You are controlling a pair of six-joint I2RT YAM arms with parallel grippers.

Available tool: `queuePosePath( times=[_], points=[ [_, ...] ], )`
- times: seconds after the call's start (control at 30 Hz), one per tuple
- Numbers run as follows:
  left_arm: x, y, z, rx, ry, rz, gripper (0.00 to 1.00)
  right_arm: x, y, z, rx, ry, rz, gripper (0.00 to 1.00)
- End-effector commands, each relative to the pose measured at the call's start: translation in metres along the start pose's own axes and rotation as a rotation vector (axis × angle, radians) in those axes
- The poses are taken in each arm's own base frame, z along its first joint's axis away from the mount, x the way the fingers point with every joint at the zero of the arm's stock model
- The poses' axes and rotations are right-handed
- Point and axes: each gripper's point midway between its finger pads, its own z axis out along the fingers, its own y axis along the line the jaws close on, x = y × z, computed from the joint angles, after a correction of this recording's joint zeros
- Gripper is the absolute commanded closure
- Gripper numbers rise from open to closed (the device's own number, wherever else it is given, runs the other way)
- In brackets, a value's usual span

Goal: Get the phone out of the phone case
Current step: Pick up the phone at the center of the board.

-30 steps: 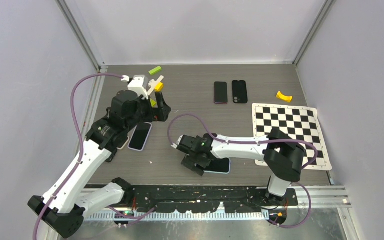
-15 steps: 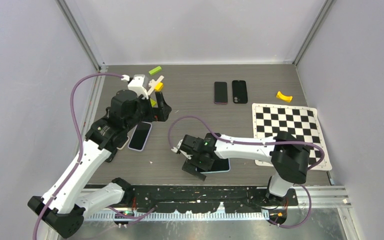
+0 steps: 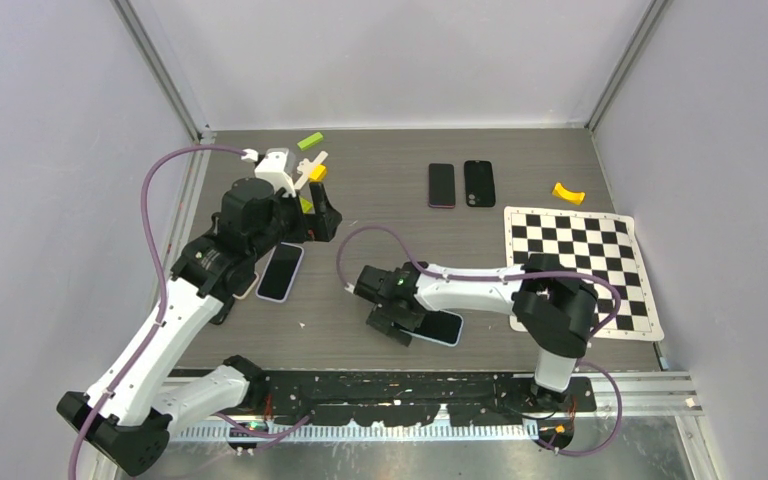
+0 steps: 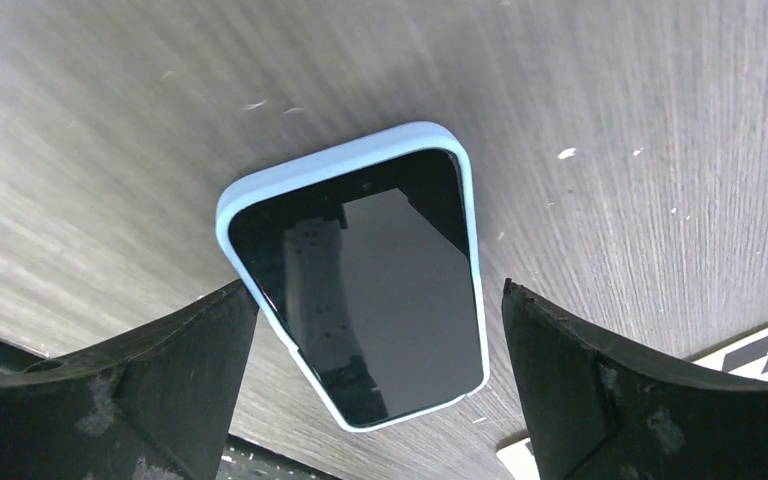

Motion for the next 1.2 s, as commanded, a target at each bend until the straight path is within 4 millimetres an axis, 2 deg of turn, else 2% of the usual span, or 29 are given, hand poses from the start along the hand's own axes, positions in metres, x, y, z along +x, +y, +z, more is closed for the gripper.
queuePosePath(
  times=[0.0,0.13,0.27,0.53,0.73,0.9,0.97,1.0,1.07,1.17],
  points=[
    [-0.02,-0.005,-0.006,0.018,-0.052,0.009,0.0,-0.018,-0.046,0.009,0.117,-0.016,0.194,0.03],
    [-0.019,-0.004,-0.005,0.018,-0.049,0.008,0.0,-0.008,-0.06,0.018,0.119,0.028,0.344,0.03],
    [-0.017,-0.005,-0.003,0.026,-0.044,0.004,0.0,0.009,-0.061,0.026,0.093,0.075,0.538,0.01],
    [-0.015,-0.008,-0.001,0.046,-0.035,0.0,0.0,0.03,-0.038,0.025,-0.006,0.098,0.775,0.0],
    [-0.013,-0.009,0.001,0.054,-0.033,0.003,0.0,0.054,-0.02,0.024,-0.055,0.129,0.841,0.0],
    [-0.01,-0.007,0.005,0.05,-0.037,-0.015,0.0,0.068,-0.015,0.02,-0.07,0.117,0.842,0.02],
    [-0.008,-0.008,0.006,0.053,-0.032,-0.022,0.0,0.064,-0.019,0.02,-0.057,0.088,0.851,0.17],
    [-0.007,-0.008,0.007,0.055,-0.03,-0.028,0.0,0.063,-0.026,0.02,-0.018,0.067,0.859,0.29],
    [-0.003,-0.008,0.009,0.058,-0.017,-0.028,0.0,0.054,-0.042,0.015,0.048,-0.003,0.888,0.4],
    [0.005,-0.005,0.016,0.055,-0.014,-0.019,0.0,0.032,-0.065,-0.001,0.092,-0.154,0.924,0.49]
  ],
)
